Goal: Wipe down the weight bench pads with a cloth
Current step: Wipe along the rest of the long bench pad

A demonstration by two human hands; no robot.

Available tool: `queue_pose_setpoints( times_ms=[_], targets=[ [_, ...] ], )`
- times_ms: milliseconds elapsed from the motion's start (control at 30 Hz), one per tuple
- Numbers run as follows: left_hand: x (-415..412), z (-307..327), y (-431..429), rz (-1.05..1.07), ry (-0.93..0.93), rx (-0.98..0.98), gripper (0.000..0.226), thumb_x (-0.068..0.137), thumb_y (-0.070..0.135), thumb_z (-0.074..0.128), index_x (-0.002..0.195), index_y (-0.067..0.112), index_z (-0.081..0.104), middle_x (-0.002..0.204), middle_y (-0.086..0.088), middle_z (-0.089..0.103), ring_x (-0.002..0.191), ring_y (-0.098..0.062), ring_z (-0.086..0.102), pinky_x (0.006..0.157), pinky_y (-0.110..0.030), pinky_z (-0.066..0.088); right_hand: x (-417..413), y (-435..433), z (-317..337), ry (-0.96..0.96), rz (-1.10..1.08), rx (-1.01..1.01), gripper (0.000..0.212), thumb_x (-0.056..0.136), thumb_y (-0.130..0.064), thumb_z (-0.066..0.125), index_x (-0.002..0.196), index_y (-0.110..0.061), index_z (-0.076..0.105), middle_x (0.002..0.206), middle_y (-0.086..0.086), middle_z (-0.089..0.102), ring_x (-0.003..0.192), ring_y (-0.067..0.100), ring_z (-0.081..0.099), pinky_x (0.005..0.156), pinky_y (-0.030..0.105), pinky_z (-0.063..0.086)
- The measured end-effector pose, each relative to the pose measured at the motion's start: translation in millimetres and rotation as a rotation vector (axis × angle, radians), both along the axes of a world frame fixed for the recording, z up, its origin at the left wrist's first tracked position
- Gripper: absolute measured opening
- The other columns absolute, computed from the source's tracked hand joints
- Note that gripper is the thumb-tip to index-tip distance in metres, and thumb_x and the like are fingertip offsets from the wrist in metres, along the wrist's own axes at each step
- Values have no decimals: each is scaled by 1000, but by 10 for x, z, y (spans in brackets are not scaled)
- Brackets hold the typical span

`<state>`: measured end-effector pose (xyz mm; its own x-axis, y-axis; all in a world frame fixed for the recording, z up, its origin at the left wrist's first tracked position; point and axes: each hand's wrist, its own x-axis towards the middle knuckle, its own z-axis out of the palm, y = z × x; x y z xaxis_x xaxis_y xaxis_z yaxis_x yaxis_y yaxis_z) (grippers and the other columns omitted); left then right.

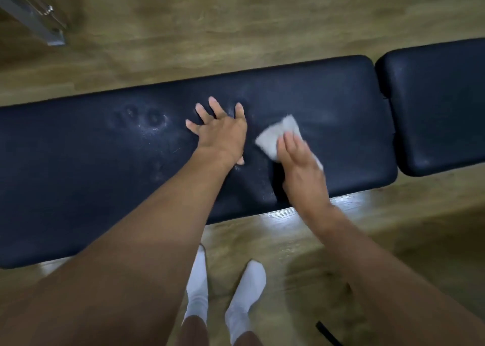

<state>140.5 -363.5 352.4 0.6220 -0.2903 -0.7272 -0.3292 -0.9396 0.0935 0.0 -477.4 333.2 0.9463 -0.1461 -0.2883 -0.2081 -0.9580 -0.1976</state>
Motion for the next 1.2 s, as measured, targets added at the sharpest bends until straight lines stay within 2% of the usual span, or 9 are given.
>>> queue_pose_setpoints(
  times_ms=[133, 200, 333, 533, 733, 867, 1000, 1100, 1200],
  targets=[
    [41, -25, -47, 16, 1, 10, 127, 66, 28, 87, 153, 23, -5, 153, -33, -15, 138, -59, -8, 103, -75, 14, 1329, -168, -118, -51, -119, -70, 53, 85, 3, 34, 138, 2, 32, 142, 18, 37, 127, 31, 38, 102, 37, 35],
    [44, -25, -46, 10, -7, 12, 126, 66, 27, 87, 153, 23, -4, 153, -33, -15, 137, -59, -9, 103, -76, 13, 1520, -231, -151, -29, -92, -88, 54, 88, 1, 36, 141, 3, 26, 147, 19, 31, 135, 30, 31, 111, 36, 29],
    [25, -41, -29, 10, -13, 3, 123, 68, 25, 86, 153, 22, -3, 152, -34, -15, 137, -60, -8, 102, -76, 14, 535, -167, -102, -10, -56, -19, 59, 89, 1, 21, 148, -4, 22, 157, 12, 20, 145, 27, 18, 119, 38, 16],
    [-4, -73, -31, -29, -49, 25, 123, 69, 32, 85, 152, 20, -5, 152, -37, -11, 136, -62, -5, 102, -76, 17, -799, 58, 129, 71, -63, 74, 69, 74, 9, 18, 137, 1, 45, 145, 16, 43, 134, 32, 43, 110, 46, 36],
    [22, -111, -41, -33, -50, 32, 124, 69, 32, 85, 152, 19, -5, 151, -38, -11, 136, -63, -5, 101, -76, 17, 589, -133, -38, -24, -79, 23, 58, 88, 3, 21, 146, 1, 26, 155, 17, 22, 144, 30, 20, 116, 41, 24],
    [33, -93, -48, -23, -40, 38, 125, 68, 31, 86, 152, 20, -5, 152, -36, -12, 136, -62, -6, 102, -76, 17, 1340, -301, -94, -56, -87, -18, 56, 87, 5, 33, 142, 2, 26, 151, 17, 27, 138, 30, 26, 113, 36, 26],
    [33, -66, -59, -6, -24, 35, 124, 68, 29, 86, 152, 22, -4, 152, -35, -14, 137, -60, -7, 103, -76, 16, 384, -221, -59, -29, -72, 19, 63, 86, 8, 27, 148, -2, 22, 157, 13, 19, 145, 30, 17, 119, 39, 17],
    [26, -54, -55, -8, -33, 41, 123, 69, 29, 85, 153, 21, -4, 152, -35, -13, 137, -60, -7, 103, -75, 16, -598, -123, 103, 37, -51, 45, 70, 75, 8, 20, 143, 0, 36, 151, 15, 34, 140, 33, 32, 114, 45, 31],
    [17, -46, -54, -11, -41, 39, 122, 69, 30, 85, 152, 21, -4, 152, -35, -13, 137, -60, -7, 103, -75, 16, -785, -143, 130, 115, -50, 64, 70, 74, 7, 17, 141, 1, 38, 150, 16, 36, 138, 34, 35, 113, 47, 33]
  ],
)
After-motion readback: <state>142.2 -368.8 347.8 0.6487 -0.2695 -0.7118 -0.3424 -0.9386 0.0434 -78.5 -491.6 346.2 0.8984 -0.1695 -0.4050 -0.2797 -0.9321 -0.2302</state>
